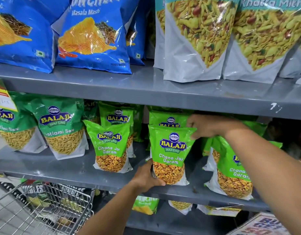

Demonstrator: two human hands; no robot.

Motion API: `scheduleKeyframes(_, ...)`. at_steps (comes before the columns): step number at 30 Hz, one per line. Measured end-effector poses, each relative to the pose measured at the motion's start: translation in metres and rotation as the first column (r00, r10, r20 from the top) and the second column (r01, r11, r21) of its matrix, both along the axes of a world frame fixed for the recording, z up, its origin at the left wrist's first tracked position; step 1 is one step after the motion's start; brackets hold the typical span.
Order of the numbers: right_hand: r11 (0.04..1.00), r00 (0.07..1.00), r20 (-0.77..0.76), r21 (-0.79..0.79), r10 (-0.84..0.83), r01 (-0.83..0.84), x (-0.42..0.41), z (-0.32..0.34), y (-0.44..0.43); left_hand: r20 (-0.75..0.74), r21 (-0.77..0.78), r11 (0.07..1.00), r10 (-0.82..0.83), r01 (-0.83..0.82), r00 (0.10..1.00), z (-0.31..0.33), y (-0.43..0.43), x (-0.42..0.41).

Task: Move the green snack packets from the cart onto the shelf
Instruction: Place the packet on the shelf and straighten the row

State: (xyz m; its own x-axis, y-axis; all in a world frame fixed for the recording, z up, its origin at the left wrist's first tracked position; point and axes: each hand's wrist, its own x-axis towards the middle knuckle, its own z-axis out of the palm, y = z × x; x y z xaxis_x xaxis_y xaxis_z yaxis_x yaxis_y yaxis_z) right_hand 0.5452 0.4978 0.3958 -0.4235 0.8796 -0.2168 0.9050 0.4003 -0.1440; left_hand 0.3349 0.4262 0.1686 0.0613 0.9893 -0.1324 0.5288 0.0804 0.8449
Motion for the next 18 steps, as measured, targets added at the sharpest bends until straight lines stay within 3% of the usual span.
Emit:
scheduleKeyframes(3,0.993,0.990,-0.114,-0.086,-0.085,0.075,0.016,0.002,0.002,0.003,0.001,1.000,-0.008,0.008,1.000,0.000,0.000,0.001)
scheduleKeyframes(9,0.999,0.999,-0.032,0.039,0.026,-0.025,-0.003,0.000,-0.001,0.178,0.062,0.997,0.026,-0.038,0.984,0.001,-0.020,-0.002)
scheduleKeyframes(12,0.979,0.980,-0.142,0.172,0.136,-0.111,-0.039,-0.003,-0.009,0.115,0.265,0.930,0.232,-0.255,0.966,-0.014,-0.057,-0.014)
scheduleKeyframes(15,0.945,0.913,-0.297,0.255,0.278,-0.204,-0.092,-0.013,-0.013,0.114,0.491,0.709,0.523,-0.506,0.844,-0.025,-0.081,-0.061)
scheduleKeyframes(16,0.940,0.895,-0.330,0.265,0.300,-0.217,-0.107,-0.018,-0.013,0.114,0.486,0.676,0.580,-0.555,0.807,-0.022,-0.079,-0.078)
scheduleKeyframes(18,0.920,0.883,-0.323,0.309,0.339,-0.240,-0.141,-0.029,-0.012,0.136,0.343,0.733,0.580,-0.588,0.803,-0.012,-0.067,-0.117)
